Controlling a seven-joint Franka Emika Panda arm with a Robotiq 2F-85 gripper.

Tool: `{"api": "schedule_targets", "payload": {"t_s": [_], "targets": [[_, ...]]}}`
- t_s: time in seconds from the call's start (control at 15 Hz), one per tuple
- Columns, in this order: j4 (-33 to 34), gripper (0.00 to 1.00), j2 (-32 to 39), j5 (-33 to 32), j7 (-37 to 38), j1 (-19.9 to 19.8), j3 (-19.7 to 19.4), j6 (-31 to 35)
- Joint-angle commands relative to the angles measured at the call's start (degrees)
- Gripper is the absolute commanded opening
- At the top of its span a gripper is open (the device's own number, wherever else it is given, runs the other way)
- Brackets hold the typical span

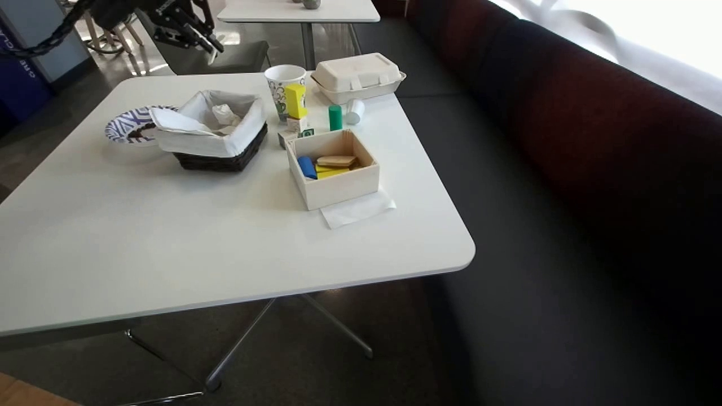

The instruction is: Use the white spoon to take out some of the contents in the bowl and place them in the coffee cup.

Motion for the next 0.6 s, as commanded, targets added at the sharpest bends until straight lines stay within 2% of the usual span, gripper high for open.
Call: {"api": "schedule_targets", "payload": {"t_s": [0.0, 0.07, 0.13, 0.33, 0.4, 0.47, 0.53], "targets": [[-6.0, 0.04, -0.8, 7.0, -8.1, -2.2, 3.9, 8.6], [-2.8, 0.04, 0.0, 3.1, -3.6, -0.6, 1.7, 5.1], [-3.4, 0.14, 0.1, 3.6, -4.1, -0.6, 2.1, 5.7], [-2.9, 0.14, 0.1, 3.6, -4.0, -0.7, 1.8, 5.7], [-5.2, 0.04, 0.6, 10.0, -9.3, -2.2, 4.4, 5.6], [-6.4, 0.04, 0.8, 12.0, -11.3, -2.3, 5.5, 4.9], [-8.4, 0.04, 1.0, 18.0, -16.2, 0.3, 4.3, 4.6]]}}
